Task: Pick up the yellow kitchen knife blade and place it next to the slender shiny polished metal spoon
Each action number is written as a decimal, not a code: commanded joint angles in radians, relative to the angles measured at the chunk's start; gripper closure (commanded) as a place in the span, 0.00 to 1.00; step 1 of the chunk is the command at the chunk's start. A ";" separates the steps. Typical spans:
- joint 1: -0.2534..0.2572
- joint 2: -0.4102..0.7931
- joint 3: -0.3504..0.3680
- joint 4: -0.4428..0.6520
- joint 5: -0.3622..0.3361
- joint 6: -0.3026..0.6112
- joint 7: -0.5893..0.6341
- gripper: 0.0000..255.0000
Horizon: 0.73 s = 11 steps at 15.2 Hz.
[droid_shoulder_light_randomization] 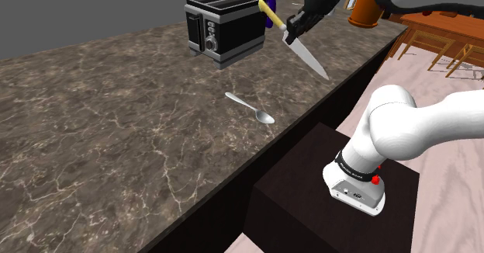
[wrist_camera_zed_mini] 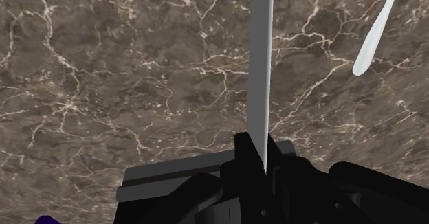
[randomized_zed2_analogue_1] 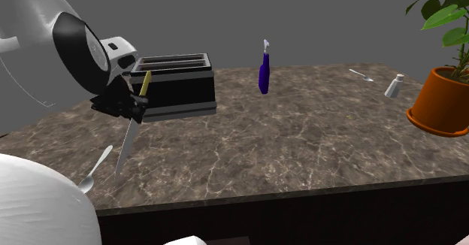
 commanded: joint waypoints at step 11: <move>-0.004 -0.044 -0.006 -0.180 -0.018 0.133 0.031 1.00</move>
